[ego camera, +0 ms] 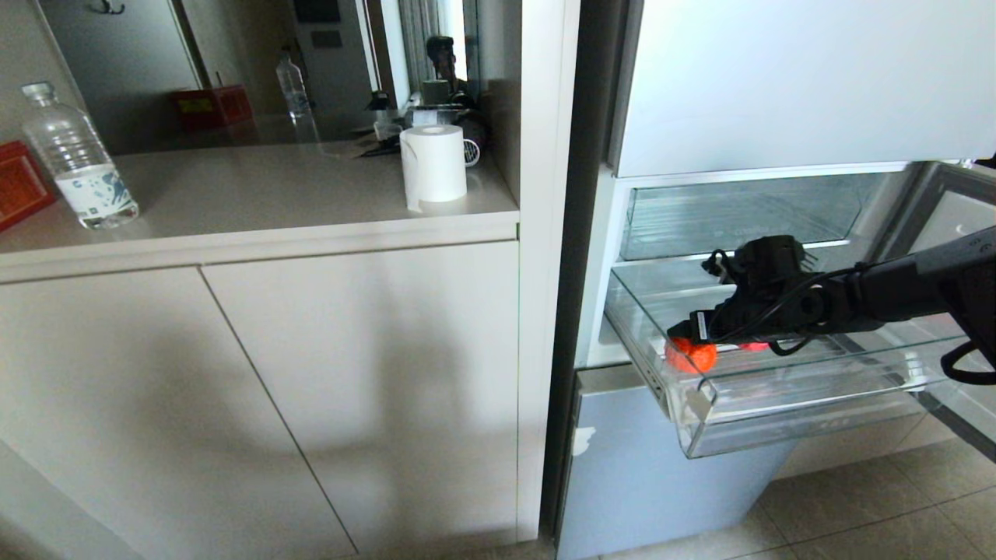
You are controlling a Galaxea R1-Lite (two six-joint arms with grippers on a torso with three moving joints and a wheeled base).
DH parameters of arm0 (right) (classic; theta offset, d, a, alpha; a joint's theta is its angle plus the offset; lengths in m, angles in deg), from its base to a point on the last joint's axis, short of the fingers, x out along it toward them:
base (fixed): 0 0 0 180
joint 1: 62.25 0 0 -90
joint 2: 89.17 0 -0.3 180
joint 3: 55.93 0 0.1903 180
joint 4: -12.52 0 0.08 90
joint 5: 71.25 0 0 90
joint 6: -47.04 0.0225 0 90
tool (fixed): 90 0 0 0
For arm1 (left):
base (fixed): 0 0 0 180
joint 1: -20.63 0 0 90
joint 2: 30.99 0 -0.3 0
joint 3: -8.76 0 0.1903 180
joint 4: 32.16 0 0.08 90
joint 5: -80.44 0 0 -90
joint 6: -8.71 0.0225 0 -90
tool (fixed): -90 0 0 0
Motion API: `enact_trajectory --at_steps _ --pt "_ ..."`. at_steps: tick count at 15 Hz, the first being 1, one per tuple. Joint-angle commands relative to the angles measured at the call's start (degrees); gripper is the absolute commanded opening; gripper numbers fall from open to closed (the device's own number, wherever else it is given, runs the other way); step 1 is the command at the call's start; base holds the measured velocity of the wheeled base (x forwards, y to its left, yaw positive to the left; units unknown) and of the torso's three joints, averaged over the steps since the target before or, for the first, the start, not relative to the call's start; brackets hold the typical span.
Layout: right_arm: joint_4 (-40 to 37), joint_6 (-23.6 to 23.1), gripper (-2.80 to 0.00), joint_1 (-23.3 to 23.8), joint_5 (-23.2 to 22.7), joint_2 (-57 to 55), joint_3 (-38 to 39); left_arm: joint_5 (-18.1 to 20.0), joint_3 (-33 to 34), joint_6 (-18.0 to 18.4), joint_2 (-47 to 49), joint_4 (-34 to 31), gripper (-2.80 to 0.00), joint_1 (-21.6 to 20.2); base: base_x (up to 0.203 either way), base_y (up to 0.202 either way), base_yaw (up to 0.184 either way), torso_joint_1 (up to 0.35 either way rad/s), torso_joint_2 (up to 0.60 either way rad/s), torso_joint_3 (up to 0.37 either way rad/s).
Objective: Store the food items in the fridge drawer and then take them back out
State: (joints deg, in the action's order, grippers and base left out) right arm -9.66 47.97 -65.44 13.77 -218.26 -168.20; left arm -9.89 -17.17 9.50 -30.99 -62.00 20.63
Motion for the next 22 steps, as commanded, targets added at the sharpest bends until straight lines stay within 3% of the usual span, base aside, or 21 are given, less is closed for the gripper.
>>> enact_trajectory --at_steps 1,3,4,10,15,17,19,22 --pt "0.0 0.1 0.00 0.0 -0.2 2.5 0.8 0.0 0.0 0.0 0.1 0.0 -2.80 0.0 0.000 0.000 0.000 0.000 0.00 0.000" --pt "0.1 0.1 0.00 0.2 -0.3 6.7 3.1 0.0 0.0 0.0 0.1 0.0 -2.80 0.0 0.000 0.000 0.000 0.000 0.00 0.000" --pt "0.2 0.1 -2.80 0.5 -0.3 9.4 4.4 0.0 0.0 0.0 0.1 0.0 -2.80 0.0 0.000 0.000 0.000 0.000 0.00 0.000" --pt "0.8 1.6 -2.80 4.0 -0.5 31.8 20.4 0.0 0.0 0.0 0.1 0.0 -2.80 0.0 0.000 0.000 0.000 0.000 0.00 0.000" --pt "6.7 1.2 -2.80 7.1 0.3 49.9 44.3 0.0 0.0 0.0 0.1 0.0 -2.80 0.0 0.000 0.000 0.000 0.000 0.00 0.000" --pt "5.6 0.6 -2.80 8.1 0.7 52.3 50.4 0.0 0.0 0.0 0.1 0.0 -2.80 0.0 0.000 0.000 0.000 0.000 0.00 0.000" --pt "-0.6 0.1 -2.80 8.2 0.6 50.1 50.5 0.0 0.0 0.0 0.1 0.0 -2.80 0.0 0.000 0.000 0.000 0.000 0.00 0.000" --pt "-2.1 -0.1 -2.80 7.8 0.4 42.3 49.2 0.0 0.0 0.0 0.1 0.0 -2.80 0.0 0.000 0.000 0.000 0.000 0.00 0.000"
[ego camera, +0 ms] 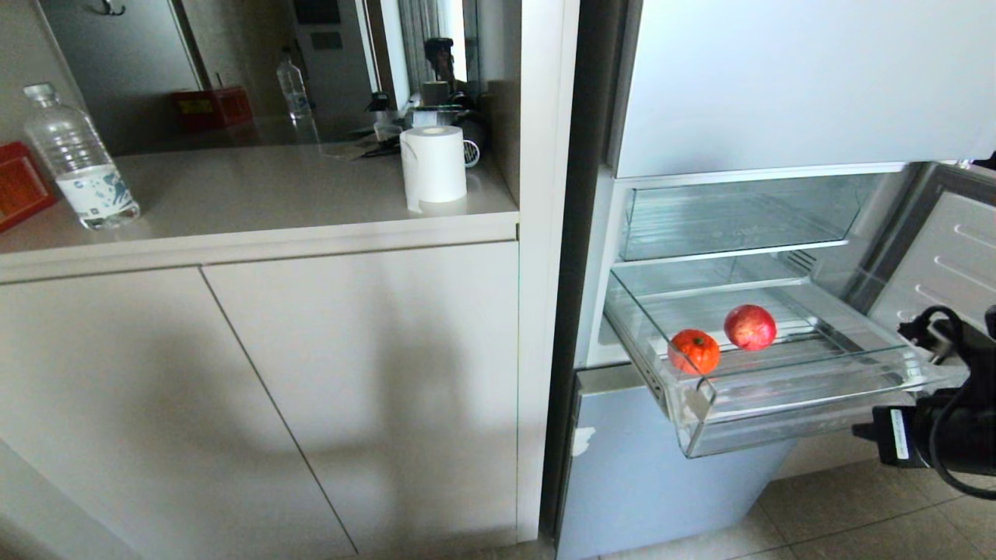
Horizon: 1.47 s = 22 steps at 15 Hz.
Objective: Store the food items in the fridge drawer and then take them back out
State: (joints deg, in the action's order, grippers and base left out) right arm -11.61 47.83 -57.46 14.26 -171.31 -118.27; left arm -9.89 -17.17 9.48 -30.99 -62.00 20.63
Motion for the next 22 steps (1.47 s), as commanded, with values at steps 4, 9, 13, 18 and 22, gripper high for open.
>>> enact_trajectory --at_steps 4,9,13,18,22 --pt "0.3 0.1 -2.80 -0.3 -1.4 -15.8 -6.3 0.0 0.0 0.0 0.1 0.0 -2.80 0.0 0.000 0.000 0.000 0.000 0.00 0.000" --pt "4.0 0.7 -2.80 -2.7 -2.0 -30.9 -17.8 0.0 0.0 0.0 0.1 0.0 -2.80 0.0 0.000 0.000 0.000 0.000 0.00 0.000" --pt "8.6 8.3 -2.80 -5.7 -2.2 -41.7 -31.9 0.0 0.0 0.0 0.1 0.0 -2.80 0.0 0.000 0.000 0.000 0.000 0.00 0.000" --pt "27.7 14.8 -2.80 -10.0 -2.2 -47.3 -34.4 0.0 0.0 0.0 0.1 0.0 -2.80 0.0 0.000 0.000 0.000 0.000 0.00 0.000" --pt "32.2 15.4 -2.80 -11.5 -1.7 -47.6 -34.0 0.0 0.0 0.0 0.1 0.0 -2.80 0.0 0.000 0.000 0.000 0.000 0.00 0.000"
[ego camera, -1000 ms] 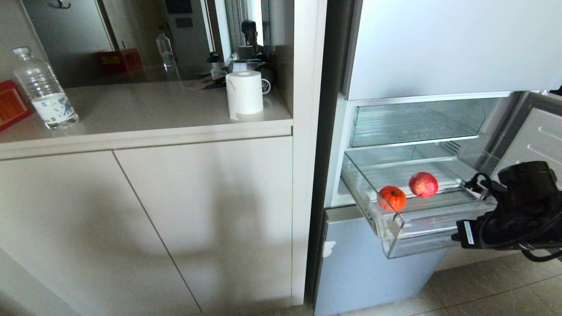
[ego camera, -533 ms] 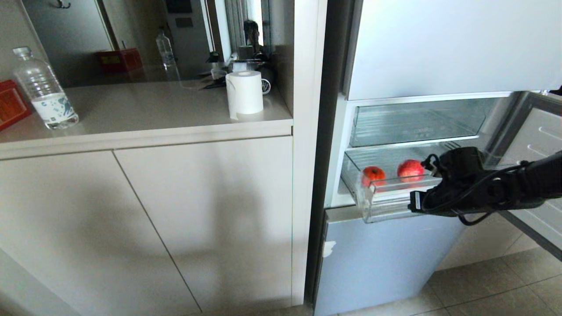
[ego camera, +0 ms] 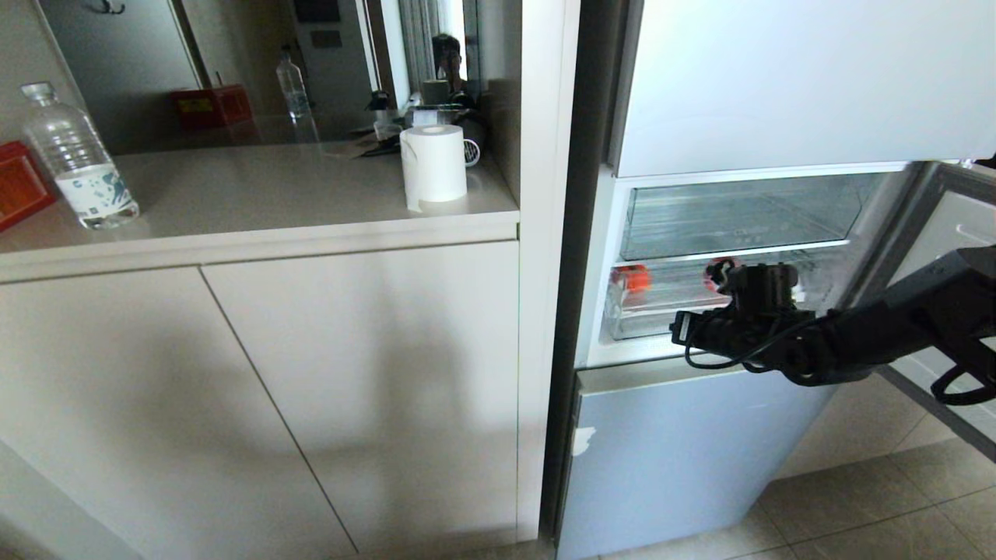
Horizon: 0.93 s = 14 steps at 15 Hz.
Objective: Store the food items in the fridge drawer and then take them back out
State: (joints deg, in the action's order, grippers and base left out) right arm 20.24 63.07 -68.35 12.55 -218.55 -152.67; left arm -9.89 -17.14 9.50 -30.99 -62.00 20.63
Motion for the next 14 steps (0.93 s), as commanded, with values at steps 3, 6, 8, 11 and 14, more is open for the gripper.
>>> enact_trajectory --at_steps 3,6,8,11,14 --pt "0.3 0.2 -2.80 -1.3 0.0 2.6 4.1 0.0 0.0 0.0 0.1 0.0 -2.80 0.0 0.000 0.000 0.000 0.000 0.00 0.000" --pt "0.5 -0.1 -2.80 -2.2 -0.3 11.3 14.6 0.0 0.0 0.0 0.1 0.0 -2.80 0.0 0.000 0.000 0.000 0.000 0.00 0.000" --pt "0.5 -0.5 -2.80 -2.3 -0.4 21.0 23.4 0.0 0.0 0.0 0.1 0.0 -2.80 0.0 0.000 0.000 0.000 0.000 0.00 0.000" --pt "0.4 -3.0 -2.80 -1.9 -0.2 39.7 38.3 0.0 0.0 0.0 0.1 0.0 -2.80 0.0 0.000 0.000 0.000 0.000 0.00 0.000" --pt "0.3 -11.1 -2.80 -0.9 0.5 64.0 54.2 0.0 0.0 0.0 0.1 0.0 -2.80 0.0 0.000 0.000 0.000 0.000 0.00 0.000"
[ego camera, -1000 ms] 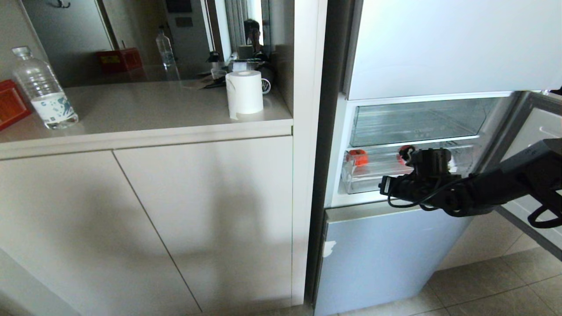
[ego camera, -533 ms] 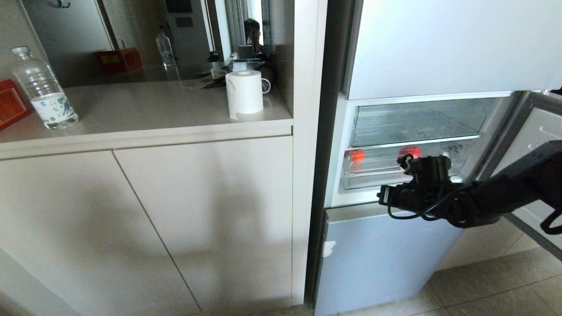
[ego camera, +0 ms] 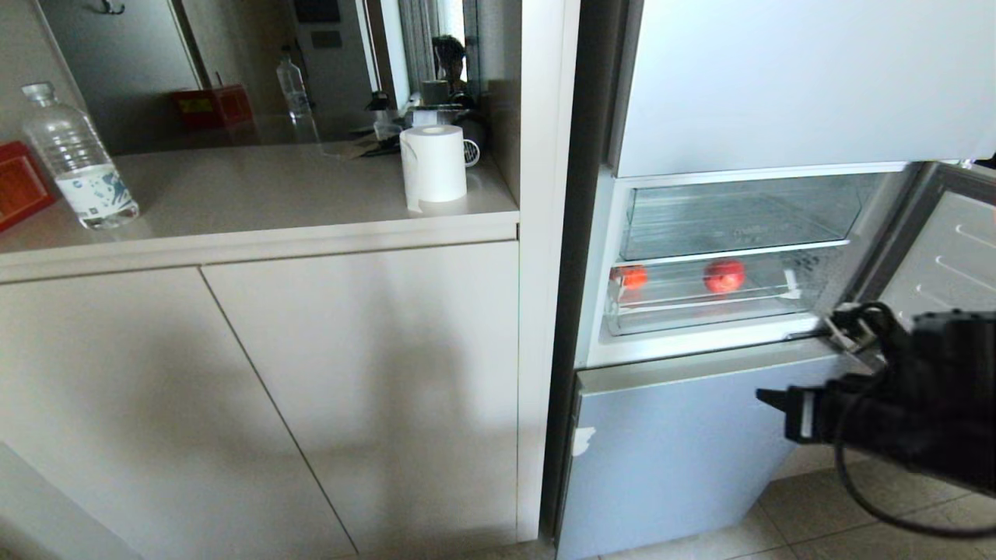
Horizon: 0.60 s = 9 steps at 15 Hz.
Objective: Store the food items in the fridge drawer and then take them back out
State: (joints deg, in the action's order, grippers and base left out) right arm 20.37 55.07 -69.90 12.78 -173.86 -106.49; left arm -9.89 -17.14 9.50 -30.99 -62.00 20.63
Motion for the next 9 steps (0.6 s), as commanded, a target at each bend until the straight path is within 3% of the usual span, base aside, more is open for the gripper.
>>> enact_trajectory --at_steps 1,5,9 --pt "0.0 -5.5 -2.80 1.2 1.1 27.5 12.3 0.0 0.0 0.0 0.1 0.0 -2.80 0.0 0.000 0.000 0.000 0.000 0.00 0.000" --pt "-11.0 -11.3 -2.80 3.4 6.6 58.5 22.3 0.0 0.0 0.0 0.1 0.0 -2.80 0.0 0.000 0.000 0.000 0.000 0.00 0.000" --pt "-28.0 -14.1 -2.80 6.1 5.0 79.6 25.6 0.0 0.0 0.0 0.1 0.0 -2.80 0.0 0.000 0.000 0.000 0.000 0.00 0.000"
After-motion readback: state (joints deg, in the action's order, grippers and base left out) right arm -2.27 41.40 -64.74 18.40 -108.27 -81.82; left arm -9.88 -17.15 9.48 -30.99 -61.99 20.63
